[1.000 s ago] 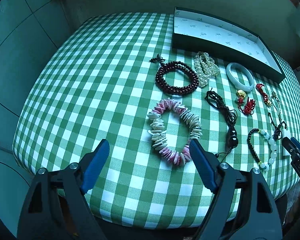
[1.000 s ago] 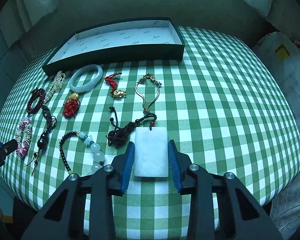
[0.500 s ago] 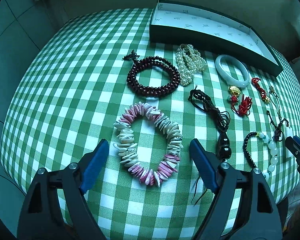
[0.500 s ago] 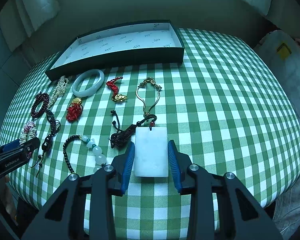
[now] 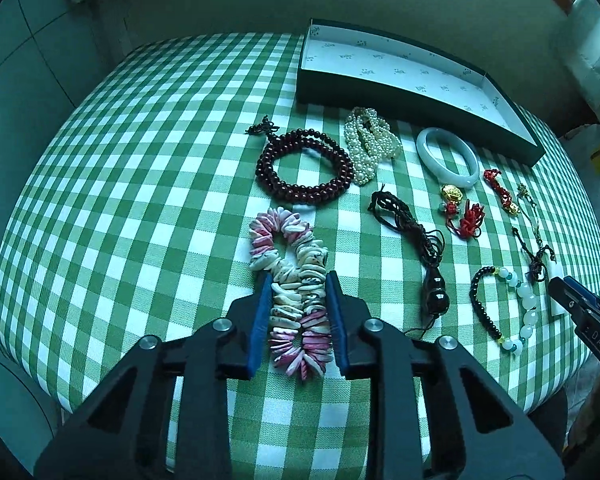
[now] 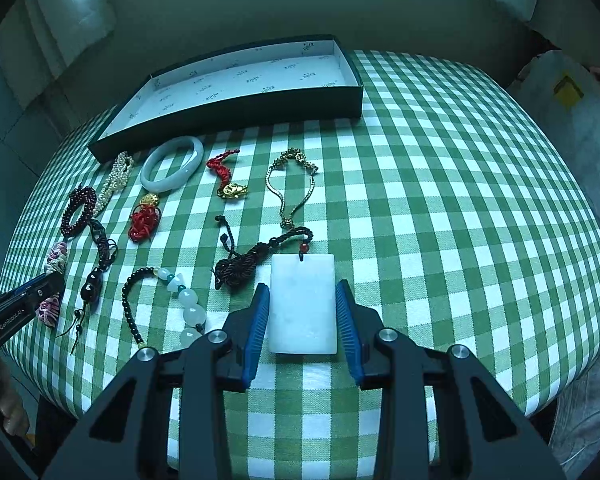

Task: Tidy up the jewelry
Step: 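Close the left gripper on the pink-and-white shell bracelet while the right gripper holds the pendant, then carry the shell bracelet and pendant into the white-lined box with both grippers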

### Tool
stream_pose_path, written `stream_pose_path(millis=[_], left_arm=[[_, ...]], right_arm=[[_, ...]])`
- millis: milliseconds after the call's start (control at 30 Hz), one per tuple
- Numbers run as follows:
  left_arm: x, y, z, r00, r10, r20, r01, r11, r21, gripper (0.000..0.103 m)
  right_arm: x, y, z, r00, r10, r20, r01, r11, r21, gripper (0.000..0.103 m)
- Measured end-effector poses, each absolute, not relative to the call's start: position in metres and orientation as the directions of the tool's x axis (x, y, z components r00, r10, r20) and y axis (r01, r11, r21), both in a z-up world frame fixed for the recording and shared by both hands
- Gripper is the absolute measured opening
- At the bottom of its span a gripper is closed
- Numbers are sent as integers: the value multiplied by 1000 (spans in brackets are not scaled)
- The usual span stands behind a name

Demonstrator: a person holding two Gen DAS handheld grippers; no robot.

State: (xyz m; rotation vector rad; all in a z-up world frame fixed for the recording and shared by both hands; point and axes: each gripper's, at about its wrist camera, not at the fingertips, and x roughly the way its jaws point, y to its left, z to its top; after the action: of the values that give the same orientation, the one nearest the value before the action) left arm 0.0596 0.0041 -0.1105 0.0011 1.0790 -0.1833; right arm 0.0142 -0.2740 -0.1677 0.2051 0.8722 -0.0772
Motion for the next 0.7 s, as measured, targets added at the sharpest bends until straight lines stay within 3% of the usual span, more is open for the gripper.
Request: stream_pose_path(millis=[700], left_arm=[[56, 3, -83, 521, -182, -834, 170, 980, -108, 23]], right_arm=[[12, -269, -155, 663, 17, -749, 142, 979, 149, 35]])
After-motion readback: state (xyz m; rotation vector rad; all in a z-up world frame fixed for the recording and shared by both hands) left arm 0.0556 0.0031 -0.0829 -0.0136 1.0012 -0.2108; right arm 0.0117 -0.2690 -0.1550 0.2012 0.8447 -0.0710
